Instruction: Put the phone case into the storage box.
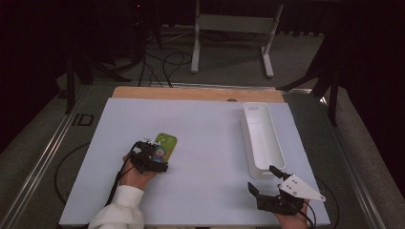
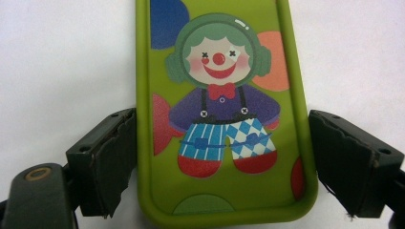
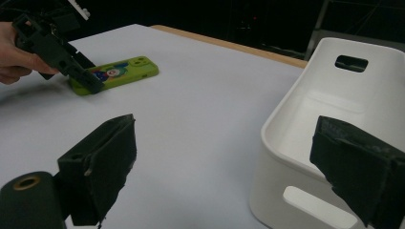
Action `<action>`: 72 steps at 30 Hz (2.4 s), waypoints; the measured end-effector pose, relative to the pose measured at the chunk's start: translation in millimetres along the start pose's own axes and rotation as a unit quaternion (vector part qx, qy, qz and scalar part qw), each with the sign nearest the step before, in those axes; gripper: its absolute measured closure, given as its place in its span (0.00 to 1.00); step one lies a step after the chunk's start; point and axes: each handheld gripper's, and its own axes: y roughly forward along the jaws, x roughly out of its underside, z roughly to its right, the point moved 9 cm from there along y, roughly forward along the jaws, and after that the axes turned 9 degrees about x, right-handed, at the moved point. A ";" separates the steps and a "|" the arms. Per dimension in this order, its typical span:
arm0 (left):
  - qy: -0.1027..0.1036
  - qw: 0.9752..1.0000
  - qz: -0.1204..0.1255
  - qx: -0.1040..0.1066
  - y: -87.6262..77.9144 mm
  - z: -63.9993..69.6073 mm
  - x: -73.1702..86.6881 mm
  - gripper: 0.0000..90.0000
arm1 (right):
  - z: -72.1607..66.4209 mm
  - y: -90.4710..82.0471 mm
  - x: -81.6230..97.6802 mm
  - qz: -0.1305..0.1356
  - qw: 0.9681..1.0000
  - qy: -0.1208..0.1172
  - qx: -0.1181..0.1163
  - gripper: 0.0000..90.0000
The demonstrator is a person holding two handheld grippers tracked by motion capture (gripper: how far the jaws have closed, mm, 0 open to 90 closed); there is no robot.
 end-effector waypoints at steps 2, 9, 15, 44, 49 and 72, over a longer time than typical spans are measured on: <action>-0.003 1.000 0.000 0.001 0.3 0.0 -0.1 0.16 | 0.3 -0.2 -0.3 0.001 1.000 0.001 0.000 0.10; 0.002 1.000 0.001 -0.002 -0.6 -0.6 0.0 0.17 | 0.2 -0.6 -1.1 0.002 1.000 0.000 0.000 0.10; 0.003 1.000 0.008 -0.004 -1.6 -0.6 0.2 0.18 | 1.0 -0.7 -1.7 0.002 1.000 0.001 0.001 0.10; 0.028 0.992 0.115 -0.050 -35.4 -4.7 -5.8 0.18 | -3.7 2.8 -7.9 0.002 1.000 -0.003 -0.003 0.10; 0.031 0.990 0.126 -0.048 -39.6 -3.2 -6.8 0.18 | -3.0 4.0 -13.4 0.003 1.000 -0.002 -0.005 0.10; 0.045 0.985 0.158 -0.043 -53.5 6.8 -11.6 0.18 | -10.4 28.8 -41.0 -0.015 0.999 0.001 -0.030 0.10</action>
